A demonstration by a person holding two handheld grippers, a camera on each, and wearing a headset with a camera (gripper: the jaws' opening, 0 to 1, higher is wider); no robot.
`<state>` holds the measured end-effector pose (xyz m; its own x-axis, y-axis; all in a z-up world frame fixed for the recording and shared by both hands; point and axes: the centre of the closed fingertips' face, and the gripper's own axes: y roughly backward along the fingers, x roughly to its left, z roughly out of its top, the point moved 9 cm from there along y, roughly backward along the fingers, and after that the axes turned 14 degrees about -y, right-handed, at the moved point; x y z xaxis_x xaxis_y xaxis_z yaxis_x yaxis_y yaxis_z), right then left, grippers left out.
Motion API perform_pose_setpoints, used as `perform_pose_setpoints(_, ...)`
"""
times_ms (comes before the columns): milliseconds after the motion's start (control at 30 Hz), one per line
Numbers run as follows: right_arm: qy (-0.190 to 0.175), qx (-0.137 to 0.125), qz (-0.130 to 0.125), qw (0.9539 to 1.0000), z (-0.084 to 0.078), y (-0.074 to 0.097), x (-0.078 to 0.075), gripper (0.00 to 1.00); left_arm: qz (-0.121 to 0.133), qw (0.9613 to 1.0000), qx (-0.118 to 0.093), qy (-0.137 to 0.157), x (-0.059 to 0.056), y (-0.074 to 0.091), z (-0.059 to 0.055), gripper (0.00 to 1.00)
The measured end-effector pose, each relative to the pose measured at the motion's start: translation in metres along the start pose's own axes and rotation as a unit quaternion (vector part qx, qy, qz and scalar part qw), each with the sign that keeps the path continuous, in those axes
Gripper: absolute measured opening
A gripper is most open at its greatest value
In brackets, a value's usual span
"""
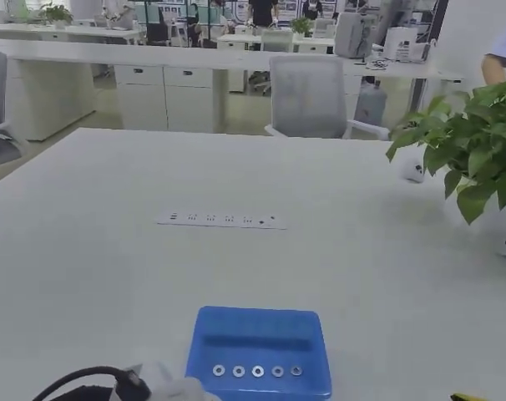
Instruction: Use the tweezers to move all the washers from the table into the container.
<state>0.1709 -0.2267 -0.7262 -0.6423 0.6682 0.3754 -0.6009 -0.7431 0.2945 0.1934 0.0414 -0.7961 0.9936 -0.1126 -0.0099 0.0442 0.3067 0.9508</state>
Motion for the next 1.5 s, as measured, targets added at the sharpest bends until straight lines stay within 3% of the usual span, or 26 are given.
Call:
perform_pose_setpoints(233, -0.014, -0.019, -0.025, 0.9994, -0.002, 0.005, -0.001, 0.93, -0.006, 0.9999, 0.014, -0.003, 0.001, 0.000, 0.001, 0.00)
perform_pose_setpoints(467, -0.012, -0.017, -0.025, 0.9995, -0.003, 0.005, 0.001, 0.93, -0.003, 0.9994, 0.027, -0.020, -0.001, 0.001, 0.005, 0.00)
perform_pose_setpoints(633, -0.010, -0.018, -0.029, 0.9994, -0.003, 0.005, 0.002, 0.93, 0.015, 0.9997, 0.019, -0.011, -0.003, 0.009, 0.004, 0.03)
perform_pose_setpoints(833, -0.007, -0.024, -0.037, 0.9990, -0.001, 0.006, 0.001, 0.93, 0.060, 0.9972, -0.008, 0.044, -0.012, 0.025, -0.012, 0.17)
perform_pose_setpoints(933, -0.007, -0.027, -0.041, 0.9988, -0.001, 0.006, 0.000, 0.94, 0.085, 0.9925, -0.031, 0.083, -0.018, 0.035, -0.021, 0.20)
perform_pose_setpoints(1000, -0.006, -0.030, -0.043, 0.9986, 0.000, 0.006, -0.001, 0.94, 0.123, 0.9858, -0.048, 0.104, -0.020, 0.043, -0.027, 0.23)
perform_pose_setpoints(1067, -0.005, -0.031, -0.047, 0.9984, 0.000, 0.006, -0.002, 0.94, 0.159, 0.9752, -0.080, 0.132, -0.023, 0.051, -0.031, 0.26)
perform_pose_setpoints(1133, -0.002, -0.033, -0.052, 0.9981, 0.001, 0.006, -0.003, 0.94, 0.202, 0.9563, -0.126, 0.170, -0.026, 0.059, -0.034, 0.29)
perform_pose_setpoints(1167, -0.001, -0.036, -0.054, 0.9979, 0.001, 0.006, -0.004, 0.94, 0.222, 0.9412, -0.162, 0.197, -0.028, 0.063, -0.033, 0.31)
perform_pose_setpoints(1267, -0.002, -0.046, -0.059, 0.9972, 0.003, 0.007, -0.006, 0.94, 0.261, 0.9043, -0.236, 0.242, -0.034, 0.070, -0.032, 0.41)
perform_pose_setpoints(1300, -0.002, -0.049, -0.061, 0.9970, 0.003, 0.007, -0.006, 0.94, 0.279, 0.8839, -0.272, 0.258, -0.037, 0.073, -0.032, 0.45)
perform_pose_setpoints(1333, -0.004, -0.052, -0.062, 0.9967, 0.004, 0.008, -0.007, 0.94, 0.291, 0.8716, -0.289, 0.268, -0.039, 0.074, -0.032, 0.48)
perform_pose_setpoints(1367, -0.005, -0.054, -0.064, 0.9965, 0.004, 0.008, -0.007, 0.93, 0.305, 0.8568, -0.308, 0.280, -0.042, 0.076, -0.033, 0.51)
perform_pose_setpoints(1400, -0.006, -0.057, -0.065, 0.9963, 0.004, 0.008, -0.007, 0.93, 0.312, 0.8516, -0.317, 0.278, -0.044, 0.076, -0.033, 0.55)
perform_pose_setpoints(1500, -0.008, -0.061, -0.066, 0.9959, 0.005, 0.008, -0.009, 0.93, 0.352, 0.8284, -0.323, 0.292, -0.048, 0.082, -0.040, 0.61)
